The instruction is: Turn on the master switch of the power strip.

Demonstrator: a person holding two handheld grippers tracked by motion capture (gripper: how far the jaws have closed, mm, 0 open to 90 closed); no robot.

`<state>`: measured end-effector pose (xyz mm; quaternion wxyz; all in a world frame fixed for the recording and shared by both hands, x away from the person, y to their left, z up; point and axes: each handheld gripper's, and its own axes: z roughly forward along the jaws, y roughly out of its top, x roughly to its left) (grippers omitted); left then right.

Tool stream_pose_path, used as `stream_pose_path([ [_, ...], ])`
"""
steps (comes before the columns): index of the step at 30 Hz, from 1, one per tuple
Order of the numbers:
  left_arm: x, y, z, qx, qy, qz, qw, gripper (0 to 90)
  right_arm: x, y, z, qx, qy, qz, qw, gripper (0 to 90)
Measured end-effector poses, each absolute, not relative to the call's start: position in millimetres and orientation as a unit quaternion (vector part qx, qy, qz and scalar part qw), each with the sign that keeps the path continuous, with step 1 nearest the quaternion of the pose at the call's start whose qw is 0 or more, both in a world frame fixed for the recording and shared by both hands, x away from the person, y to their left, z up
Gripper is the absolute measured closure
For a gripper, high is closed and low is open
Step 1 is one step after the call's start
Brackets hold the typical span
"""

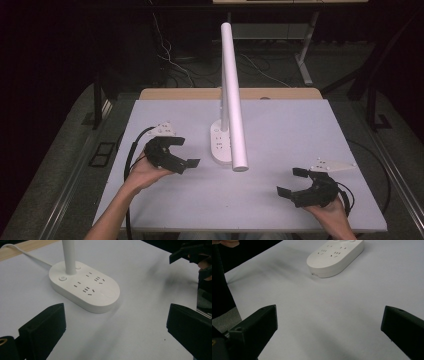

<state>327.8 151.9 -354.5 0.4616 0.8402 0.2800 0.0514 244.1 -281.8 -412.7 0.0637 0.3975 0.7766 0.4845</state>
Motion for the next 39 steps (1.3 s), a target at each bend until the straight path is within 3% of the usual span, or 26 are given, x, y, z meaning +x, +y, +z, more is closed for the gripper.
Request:
stream_pose_path([
  [39, 392.2, 135.6, -325.1, 0.854, 0.286, 0.072, 0.429, 8.5, 243.9, -283.0, -413.6, 0.400, 0.778, 0.481, 0.060, 0.1],
])
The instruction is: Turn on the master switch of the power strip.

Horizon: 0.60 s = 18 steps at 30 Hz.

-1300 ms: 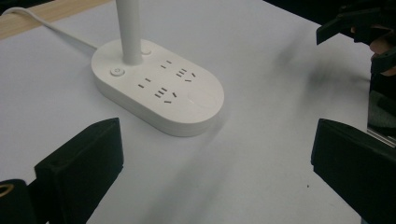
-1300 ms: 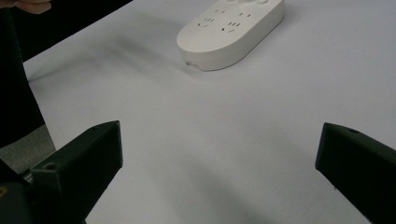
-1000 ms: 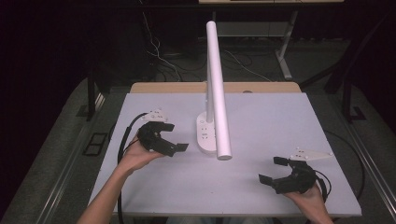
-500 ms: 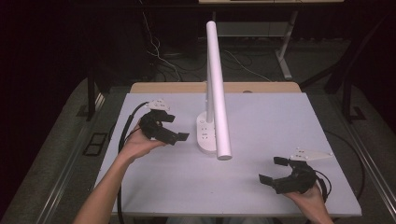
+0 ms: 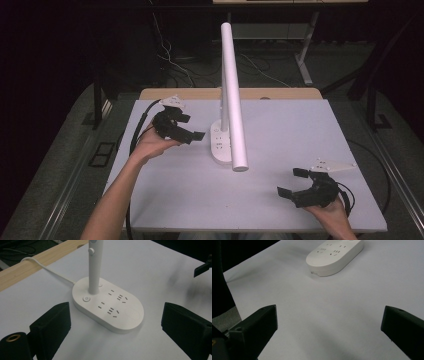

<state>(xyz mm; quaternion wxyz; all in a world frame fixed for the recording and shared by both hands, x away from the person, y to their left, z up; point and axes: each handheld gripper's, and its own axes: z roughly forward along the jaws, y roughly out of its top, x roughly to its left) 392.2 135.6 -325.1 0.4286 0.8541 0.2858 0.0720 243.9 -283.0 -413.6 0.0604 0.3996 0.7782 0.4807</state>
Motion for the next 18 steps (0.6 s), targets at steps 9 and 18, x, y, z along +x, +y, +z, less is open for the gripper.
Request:
stream_pose_path([
  [9, 408.4, 130.6, -323.9, 0.856, 0.289, 0.080, 0.420, 11.9, 244.2, -283.7, -414.0, 0.401, 0.778, 0.480, 0.060, 0.1],
  [18, 419.9, 120.6, -331.3, 0.857, 0.296, 0.079, 0.415, 14.1, 244.2, -283.8, -414.3, 0.400, 0.778, 0.480, 0.061, 0.1],
])
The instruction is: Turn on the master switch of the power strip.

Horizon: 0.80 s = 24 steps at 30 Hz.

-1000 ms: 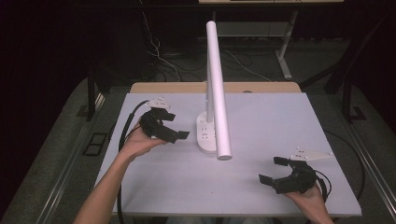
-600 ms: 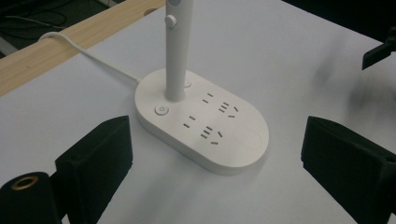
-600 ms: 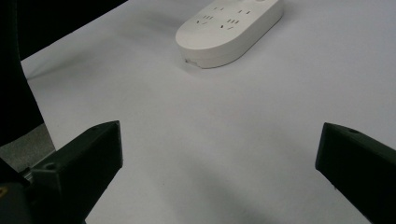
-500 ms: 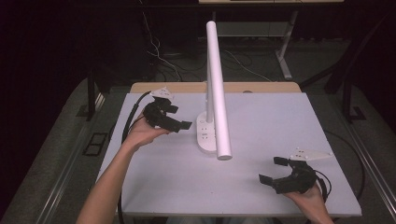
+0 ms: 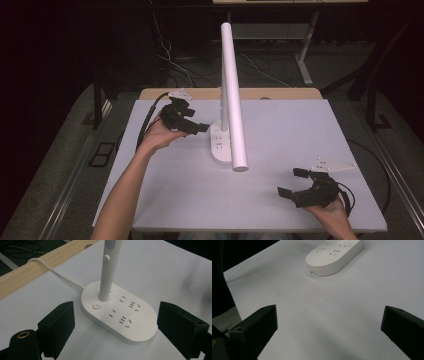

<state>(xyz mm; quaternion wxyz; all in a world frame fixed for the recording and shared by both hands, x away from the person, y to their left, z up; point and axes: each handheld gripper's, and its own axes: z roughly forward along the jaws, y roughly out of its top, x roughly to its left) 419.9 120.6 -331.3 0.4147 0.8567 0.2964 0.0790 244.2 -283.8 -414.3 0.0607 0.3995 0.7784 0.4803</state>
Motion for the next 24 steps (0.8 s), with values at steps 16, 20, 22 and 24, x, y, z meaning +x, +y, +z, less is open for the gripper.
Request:
stream_pose_path([
  [16, 438.5, 111.8, -349.4, 0.856, 0.314, 0.064, 0.406, 19.0, 244.4, -283.4, -415.1, 0.397, 0.781, 0.479, 0.059, 0.1],
  [20, 442.5, 110.6, -354.1, 0.848, 0.327, 0.058, 0.413, 21.7, 244.7, -283.3, -415.2, 0.396, 0.782, 0.479, 0.058, 0.1],
  [22, 444.8, 110.1, -356.1, 0.845, 0.334, 0.054, 0.414, 22.9, 244.8, -283.3, -415.3, 0.394, 0.783, 0.478, 0.058, 0.1],
  [24, 446.5, 109.1, -358.1, 0.846, 0.338, 0.056, 0.408, 24.0, 244.8, -283.3, -415.3, 0.394, 0.784, 0.477, 0.058, 0.1],
])
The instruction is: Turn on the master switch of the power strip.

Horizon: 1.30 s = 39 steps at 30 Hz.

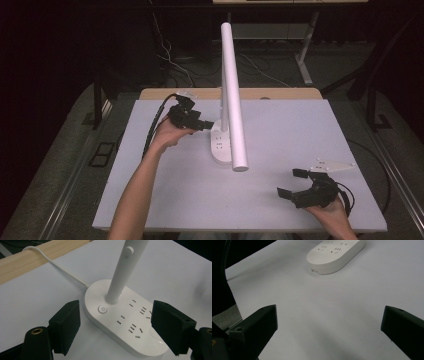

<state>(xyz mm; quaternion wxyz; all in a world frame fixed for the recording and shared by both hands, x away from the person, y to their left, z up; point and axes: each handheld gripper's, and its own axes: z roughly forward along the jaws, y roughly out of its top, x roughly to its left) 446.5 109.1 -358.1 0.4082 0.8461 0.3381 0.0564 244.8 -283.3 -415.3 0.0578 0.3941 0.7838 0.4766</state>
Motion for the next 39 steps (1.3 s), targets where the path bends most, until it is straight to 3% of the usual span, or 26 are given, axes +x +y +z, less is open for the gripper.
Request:
stream_pose_path([
  [15, 458.7, 95.4, -380.6, 0.839, 0.355, 0.051, 0.410, 55.0, 244.4, -283.1, -416.4, 0.392, 0.787, 0.474, 0.055, 0.1],
  [39, 470.0, 80.8, -409.4, 0.814, 0.401, 0.026, 0.419, 86.7, 245.0, -283.9, -417.9, 0.391, 0.789, 0.471, 0.053, 0.1],
])
